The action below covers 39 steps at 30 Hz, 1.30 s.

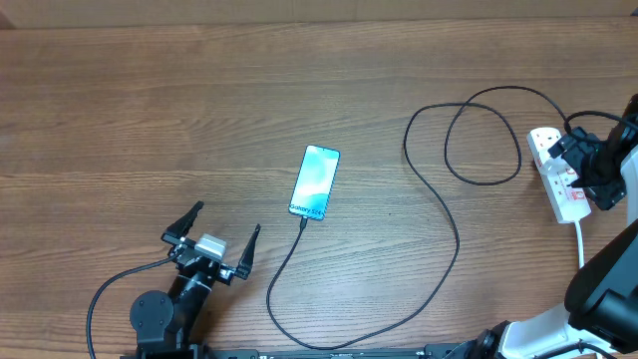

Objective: Plug charger to phone and switch on socket

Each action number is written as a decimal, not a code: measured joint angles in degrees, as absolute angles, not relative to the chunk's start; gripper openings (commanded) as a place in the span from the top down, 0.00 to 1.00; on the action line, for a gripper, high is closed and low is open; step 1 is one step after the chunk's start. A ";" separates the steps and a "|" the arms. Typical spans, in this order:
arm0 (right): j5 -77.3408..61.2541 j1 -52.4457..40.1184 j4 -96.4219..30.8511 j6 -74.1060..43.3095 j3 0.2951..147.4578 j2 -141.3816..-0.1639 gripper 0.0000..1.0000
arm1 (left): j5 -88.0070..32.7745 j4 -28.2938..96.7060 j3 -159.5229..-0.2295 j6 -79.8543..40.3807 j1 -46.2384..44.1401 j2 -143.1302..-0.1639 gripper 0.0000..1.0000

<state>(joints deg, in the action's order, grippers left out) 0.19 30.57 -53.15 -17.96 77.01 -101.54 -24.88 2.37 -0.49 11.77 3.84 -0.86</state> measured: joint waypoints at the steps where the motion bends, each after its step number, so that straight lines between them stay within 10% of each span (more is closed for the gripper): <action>1: 0.19 30.55 -53.15 -17.96 77.01 -101.54 0.00 | -24.51 2.37 -0.49 12.21 3.84 -0.86 0.00; 39: 0.16 30.55 -53.15 -17.96 77.01 -101.54 0.00 | -1.43 4.29 -0.49 -7.62 3.84 -0.86 0.00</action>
<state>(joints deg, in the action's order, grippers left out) 0.16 30.55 -53.15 -17.96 77.01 -101.54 -1.43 4.29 -0.49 -7.62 3.84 -0.86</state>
